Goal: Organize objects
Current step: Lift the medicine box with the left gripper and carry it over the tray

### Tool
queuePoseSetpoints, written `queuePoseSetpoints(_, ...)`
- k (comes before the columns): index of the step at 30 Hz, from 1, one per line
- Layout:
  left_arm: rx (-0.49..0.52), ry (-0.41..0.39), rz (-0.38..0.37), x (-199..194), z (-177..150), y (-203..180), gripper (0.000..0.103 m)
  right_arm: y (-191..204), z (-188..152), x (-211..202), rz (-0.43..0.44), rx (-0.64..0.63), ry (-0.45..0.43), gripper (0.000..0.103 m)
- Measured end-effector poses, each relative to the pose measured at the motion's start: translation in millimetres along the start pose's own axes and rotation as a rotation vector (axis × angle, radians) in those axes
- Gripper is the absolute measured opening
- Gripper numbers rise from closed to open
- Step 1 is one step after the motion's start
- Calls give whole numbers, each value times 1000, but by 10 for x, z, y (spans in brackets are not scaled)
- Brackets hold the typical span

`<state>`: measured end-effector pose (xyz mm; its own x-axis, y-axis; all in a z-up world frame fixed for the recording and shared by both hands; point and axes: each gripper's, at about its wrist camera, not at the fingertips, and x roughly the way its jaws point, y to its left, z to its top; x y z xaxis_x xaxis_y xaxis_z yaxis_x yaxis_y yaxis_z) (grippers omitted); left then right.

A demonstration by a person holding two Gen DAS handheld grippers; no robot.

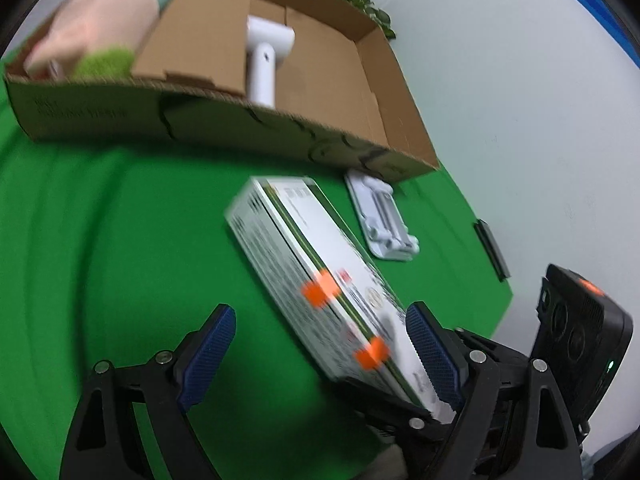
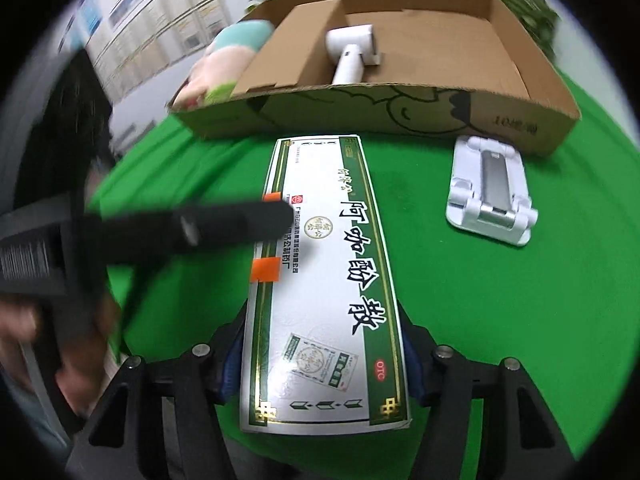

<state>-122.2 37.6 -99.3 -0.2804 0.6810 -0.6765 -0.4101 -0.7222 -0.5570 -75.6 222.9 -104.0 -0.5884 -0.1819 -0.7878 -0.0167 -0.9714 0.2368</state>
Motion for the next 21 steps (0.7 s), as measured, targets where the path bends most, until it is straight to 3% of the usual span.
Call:
queuePoseSetpoints(4,-29,24,-55,78,-27,11,76,2,-65,-68,67,69,-5,61)
queuePoseSetpoints(7,-36,27,-52,81,-31,12,65,52,-107,-50,134,91,-8,61)
queuePoseSetpoints(11,-36,26,-56,79,-47,0,57,91,-149,-90,117,81,-30,60)
queuePoseSetpoints(21,9,1,-53,-44,17,-95,53,186,-154,-177,53,-4,-62,60)
